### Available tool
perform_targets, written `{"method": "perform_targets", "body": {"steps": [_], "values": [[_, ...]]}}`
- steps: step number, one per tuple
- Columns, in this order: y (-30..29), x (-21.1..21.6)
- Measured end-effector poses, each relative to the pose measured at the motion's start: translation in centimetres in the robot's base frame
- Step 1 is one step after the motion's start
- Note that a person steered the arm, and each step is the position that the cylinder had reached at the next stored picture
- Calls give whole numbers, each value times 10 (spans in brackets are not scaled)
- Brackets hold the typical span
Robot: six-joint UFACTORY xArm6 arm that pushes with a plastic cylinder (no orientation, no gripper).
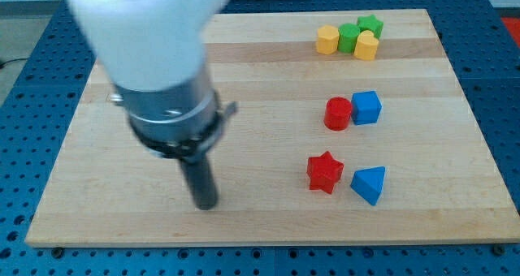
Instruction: Push red star below red circle
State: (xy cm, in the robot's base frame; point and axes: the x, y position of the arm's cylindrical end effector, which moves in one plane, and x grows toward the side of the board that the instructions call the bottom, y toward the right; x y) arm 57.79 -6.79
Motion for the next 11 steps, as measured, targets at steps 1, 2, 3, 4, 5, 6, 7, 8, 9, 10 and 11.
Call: {"method": "perform_targets", "body": {"steps": [1,2,3,4,5,6,7,8,9,10,11], "values": [[44,0],[94,-14],[118,-2],[138,15],[170,-8],[176,-19],[176,-21],[159,-2],[128,-14],[128,-60],[129,-75]]}}
